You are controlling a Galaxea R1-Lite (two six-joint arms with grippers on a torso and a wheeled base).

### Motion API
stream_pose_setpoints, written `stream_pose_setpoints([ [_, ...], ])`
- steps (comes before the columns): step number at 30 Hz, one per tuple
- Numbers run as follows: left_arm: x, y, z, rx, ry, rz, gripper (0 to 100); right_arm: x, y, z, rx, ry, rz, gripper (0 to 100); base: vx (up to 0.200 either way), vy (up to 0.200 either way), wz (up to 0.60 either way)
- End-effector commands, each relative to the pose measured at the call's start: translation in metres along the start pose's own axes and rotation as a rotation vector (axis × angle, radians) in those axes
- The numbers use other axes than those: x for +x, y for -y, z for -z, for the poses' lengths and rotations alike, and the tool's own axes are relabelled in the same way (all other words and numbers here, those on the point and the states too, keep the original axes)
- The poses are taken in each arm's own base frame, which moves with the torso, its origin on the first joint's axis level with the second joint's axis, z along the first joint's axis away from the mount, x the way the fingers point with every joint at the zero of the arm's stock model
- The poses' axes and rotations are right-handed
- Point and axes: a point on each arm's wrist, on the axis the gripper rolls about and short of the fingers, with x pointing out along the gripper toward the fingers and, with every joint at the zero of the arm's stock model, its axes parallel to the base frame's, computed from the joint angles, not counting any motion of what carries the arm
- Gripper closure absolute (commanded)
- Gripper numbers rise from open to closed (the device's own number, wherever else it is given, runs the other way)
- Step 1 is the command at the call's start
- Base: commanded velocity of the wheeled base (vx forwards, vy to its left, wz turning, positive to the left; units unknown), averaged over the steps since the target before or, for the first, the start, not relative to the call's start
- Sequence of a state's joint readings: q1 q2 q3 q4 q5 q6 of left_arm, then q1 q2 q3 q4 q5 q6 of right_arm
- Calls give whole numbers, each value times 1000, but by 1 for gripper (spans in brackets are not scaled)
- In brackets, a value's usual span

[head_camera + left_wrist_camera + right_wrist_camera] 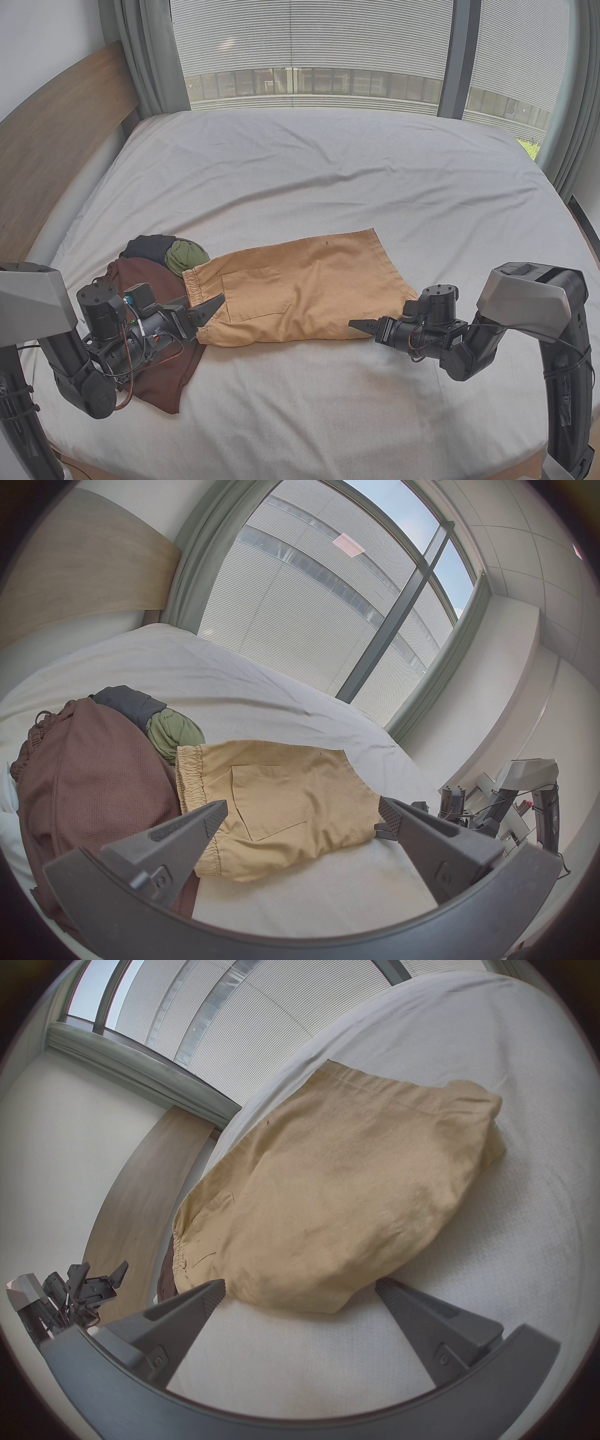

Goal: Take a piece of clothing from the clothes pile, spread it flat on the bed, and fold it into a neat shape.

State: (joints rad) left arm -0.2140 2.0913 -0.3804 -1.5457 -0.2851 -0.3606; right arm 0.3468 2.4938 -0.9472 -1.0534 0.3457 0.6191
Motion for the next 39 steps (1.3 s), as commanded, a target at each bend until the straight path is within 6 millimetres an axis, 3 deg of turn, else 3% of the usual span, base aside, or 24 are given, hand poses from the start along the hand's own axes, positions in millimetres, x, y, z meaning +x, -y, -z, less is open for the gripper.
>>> stream_pose_setpoints([
  [1, 0, -1, 1, -2, -2, -1, 0, 8, 5, 10, 1, -19, 1, 0, 0, 0, 0],
  [8, 0, -1, 1, -4, -3, -2, 0, 33, 23, 22, 4, 34, -10, 0, 0, 0, 0],
  [18, 0, -3, 0, -9, 0, -5, 0, 56, 10, 13, 67, 100, -102, 0, 0, 0, 0],
  [38, 5, -7, 9, -18, -28, -14, 0, 60, 10, 10, 88, 136, -133, 0, 0, 0, 0],
  [39, 5, -7, 9, -18, -28, -14, 0, 60, 11, 11, 88, 135, -132, 100, 0, 0, 0],
])
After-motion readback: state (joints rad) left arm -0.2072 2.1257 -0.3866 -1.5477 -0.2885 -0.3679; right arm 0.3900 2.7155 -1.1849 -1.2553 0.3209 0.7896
